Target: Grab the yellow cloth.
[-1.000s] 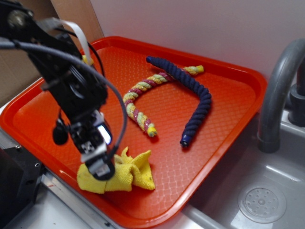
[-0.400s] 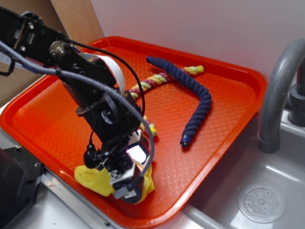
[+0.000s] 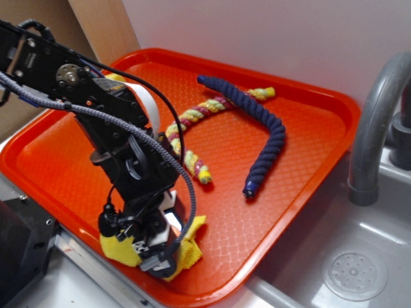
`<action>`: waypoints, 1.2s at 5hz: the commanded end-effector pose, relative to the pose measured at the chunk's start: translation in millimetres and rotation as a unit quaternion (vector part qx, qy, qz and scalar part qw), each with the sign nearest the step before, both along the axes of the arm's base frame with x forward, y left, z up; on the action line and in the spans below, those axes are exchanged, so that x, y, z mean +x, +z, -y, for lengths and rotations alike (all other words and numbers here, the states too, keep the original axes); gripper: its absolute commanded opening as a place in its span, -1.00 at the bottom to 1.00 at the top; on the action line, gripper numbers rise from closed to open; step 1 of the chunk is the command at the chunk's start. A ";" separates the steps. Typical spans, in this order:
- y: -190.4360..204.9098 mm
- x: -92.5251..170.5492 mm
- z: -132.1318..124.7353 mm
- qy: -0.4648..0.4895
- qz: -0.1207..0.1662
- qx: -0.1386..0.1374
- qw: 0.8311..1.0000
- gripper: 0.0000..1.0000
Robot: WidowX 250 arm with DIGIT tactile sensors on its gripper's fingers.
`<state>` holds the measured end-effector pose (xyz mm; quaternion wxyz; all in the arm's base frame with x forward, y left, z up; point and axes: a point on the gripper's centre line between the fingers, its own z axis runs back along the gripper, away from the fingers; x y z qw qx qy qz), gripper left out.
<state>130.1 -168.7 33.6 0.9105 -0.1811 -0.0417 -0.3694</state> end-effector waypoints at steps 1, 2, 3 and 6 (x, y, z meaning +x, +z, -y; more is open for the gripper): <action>77.6 -9.7 -51.3 0.167 0.016 0.128 0.978 -1.00; 105.1 -11.1 -96.2 0.288 0.012 0.158 0.944 -1.00; 129.4 -28.8 -145.9 0.404 -0.010 0.130 0.905 -1.00; 200.7 20.3 -253.9 0.498 0.013 0.125 0.858 -1.00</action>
